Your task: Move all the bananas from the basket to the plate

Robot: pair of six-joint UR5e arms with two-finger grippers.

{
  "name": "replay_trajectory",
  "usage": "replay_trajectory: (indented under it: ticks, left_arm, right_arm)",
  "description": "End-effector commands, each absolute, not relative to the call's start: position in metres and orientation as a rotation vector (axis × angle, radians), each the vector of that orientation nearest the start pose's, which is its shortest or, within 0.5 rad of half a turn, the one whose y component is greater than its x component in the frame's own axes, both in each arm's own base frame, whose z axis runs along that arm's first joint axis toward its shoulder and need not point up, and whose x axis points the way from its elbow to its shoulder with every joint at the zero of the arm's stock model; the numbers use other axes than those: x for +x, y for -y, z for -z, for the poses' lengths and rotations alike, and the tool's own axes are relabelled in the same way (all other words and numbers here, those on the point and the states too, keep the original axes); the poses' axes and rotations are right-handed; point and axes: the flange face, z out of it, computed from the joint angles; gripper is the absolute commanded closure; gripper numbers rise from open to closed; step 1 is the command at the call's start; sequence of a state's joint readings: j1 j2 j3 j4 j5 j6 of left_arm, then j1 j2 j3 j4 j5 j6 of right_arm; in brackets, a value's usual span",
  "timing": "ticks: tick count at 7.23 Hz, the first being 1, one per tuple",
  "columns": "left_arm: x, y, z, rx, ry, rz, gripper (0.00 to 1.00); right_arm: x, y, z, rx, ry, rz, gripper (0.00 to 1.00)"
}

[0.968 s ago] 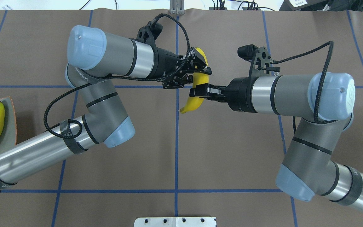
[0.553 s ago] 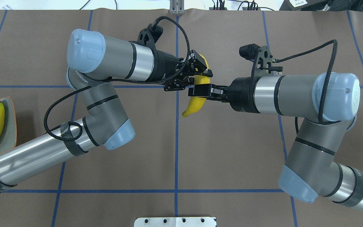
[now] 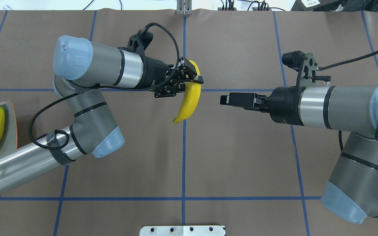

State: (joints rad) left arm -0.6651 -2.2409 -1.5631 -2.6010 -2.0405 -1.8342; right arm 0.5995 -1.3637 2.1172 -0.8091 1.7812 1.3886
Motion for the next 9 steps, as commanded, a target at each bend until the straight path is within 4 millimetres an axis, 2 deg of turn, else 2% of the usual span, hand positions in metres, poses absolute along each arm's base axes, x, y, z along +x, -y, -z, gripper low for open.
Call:
replay_trajectory:
  ticks: [1,2,3,5,6,7,9]
  left_arm:
    - [0.396,0.479,-0.212,0.02,-1.611,0.304,1.0]
    - [0.353,0.495,-0.255,0.063,-1.539,0.317,1.0]
    - [0.32,0.494,-0.302,0.102,-1.45,0.265,1.0]
    - [0.251,0.467,-0.413,0.191,-1.271,0.207,1.0]
    - [0.223,0.459,-0.452,0.228,-1.203,0.189,1.0]
    - [0.218,0.455,-0.477,0.221,-1.117,0.175,1.0]
    - [0.21,0.463,-0.483,0.239,-0.922,0.148,1.0]
  right_arm:
    - [-0.32,0.365,-0.249,0.436,1.386,-0.234,0.0]
    - [-0.317,0.368,-0.261,0.453,1.353,-0.264,0.0]
    - [-0.317,0.369,-0.268,0.451,1.338,-0.272,0.0]
    - [-0.312,0.369,-0.286,0.456,1.296,-0.296,0.0]
    - [-0.313,0.371,-0.29,0.453,1.286,-0.299,0.0]
    - [-0.314,0.37,-0.291,0.451,1.285,-0.298,0.0]
    - [-0.317,0.376,-0.297,0.473,1.264,-0.322,0.0]
